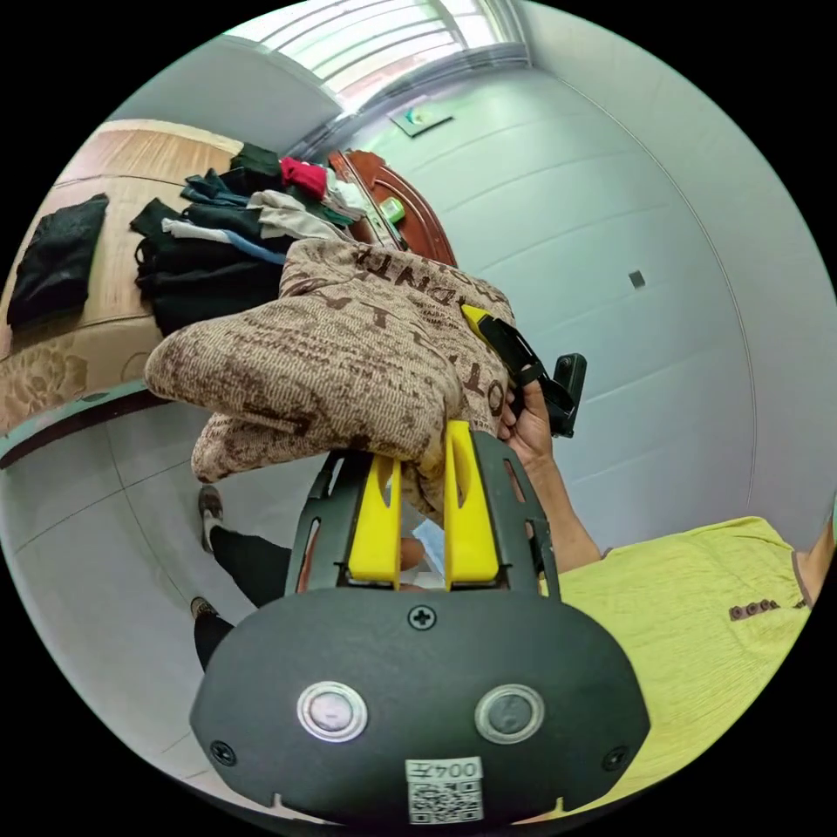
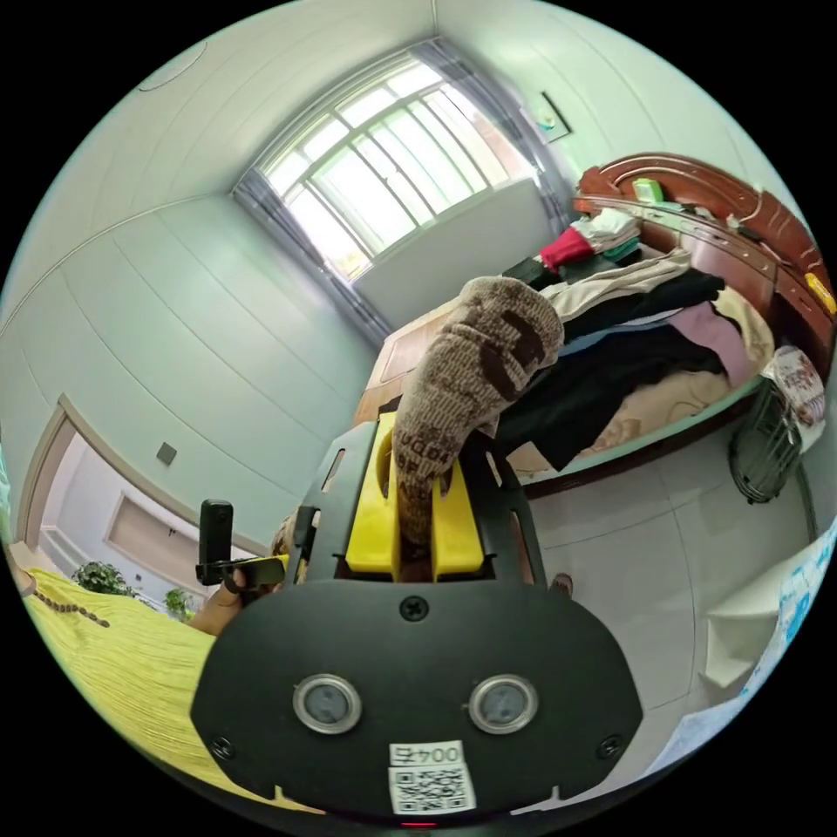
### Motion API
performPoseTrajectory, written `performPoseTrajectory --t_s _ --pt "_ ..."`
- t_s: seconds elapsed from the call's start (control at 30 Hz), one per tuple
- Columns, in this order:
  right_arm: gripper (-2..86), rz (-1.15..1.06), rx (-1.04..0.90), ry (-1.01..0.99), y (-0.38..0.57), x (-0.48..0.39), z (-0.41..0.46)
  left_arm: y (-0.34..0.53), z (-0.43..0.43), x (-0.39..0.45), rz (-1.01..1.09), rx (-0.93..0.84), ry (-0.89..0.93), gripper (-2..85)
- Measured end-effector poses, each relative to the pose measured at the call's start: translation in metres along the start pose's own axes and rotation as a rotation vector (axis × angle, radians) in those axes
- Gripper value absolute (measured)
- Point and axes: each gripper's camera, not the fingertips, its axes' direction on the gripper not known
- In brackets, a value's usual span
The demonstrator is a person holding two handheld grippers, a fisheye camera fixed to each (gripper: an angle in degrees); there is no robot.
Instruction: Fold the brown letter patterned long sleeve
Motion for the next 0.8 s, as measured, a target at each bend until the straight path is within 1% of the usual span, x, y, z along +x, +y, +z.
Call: performPoseTrajectory --t_s 0.03,0.1,0.13,0.2,0.23,0.3,0.33,0.4,0.43,0.5,0.57,0.7,0.73,0.8 --pt "3.6 -0.006 -0.02 -0.012 -0.004 0.0 0.022 -0.01 -0.016 -0.004 -0.012 0.012 -0.007 9.1" --pt "3.7 -0.02 -0.098 -0.077 -0.021 0.004 0.111 -0.052 -0.078 -0.025 -0.071 0.074 -0.028 9.1" --pt "3.7 -0.022 -0.115 -0.095 -0.026 0.005 0.134 -0.063 -0.093 -0.03 -0.089 0.092 -0.031 9.1" --pt "3.9 -0.051 -0.182 -0.166 -0.047 0.005 0.226 -0.109 -0.152 -0.051 -0.146 0.167 -0.054 9.1" --pt "4.0 -0.062 -0.199 -0.181 -0.052 0.004 0.249 -0.121 -0.166 -0.056 -0.158 0.187 -0.061 9.1" --pt "4.2 -0.11 -0.279 -0.224 -0.075 -0.003 0.34 -0.165 -0.219 -0.073 -0.215 0.269 -0.083 9.1" --pt "4.3 -0.122 -0.3 -0.232 -0.081 -0.006 0.362 -0.176 -0.232 -0.078 -0.233 0.287 -0.086 9.1" --pt "4.5 -0.193 -0.386 -0.254 -0.098 -0.021 0.443 -0.217 -0.28 -0.093 -0.314 0.344 -0.086 9.2" --pt "4.5 -0.213 -0.405 -0.255 -0.101 -0.026 0.463 -0.227 -0.292 -0.096 -0.324 0.355 -0.09 9.2" --pt "4.7 -0.268 -0.484 -0.264 -0.106 -0.041 0.538 -0.263 -0.339 -0.106 -0.358 0.392 -0.12 9.2" --pt "4.7 -0.293 -0.54 -0.269 -0.105 -0.052 0.592 -0.287 -0.375 -0.115 -0.383 0.417 -0.141 9.2" --pt "4.7 -0.284 -0.644 -0.301 -0.097 -0.077 0.713 -0.345 -0.463 -0.139 -0.421 0.463 -0.181 9.2" --pt "4.8 -0.285 -0.655 -0.303 -0.095 -0.081 0.729 -0.354 -0.477 -0.143 -0.422 0.467 -0.189 9.2" --pt "4.9 -0.289 -0.685 -0.298 -0.087 -0.102 0.794 -0.39 -0.529 -0.161 -0.424 0.476 -0.22 9.2"
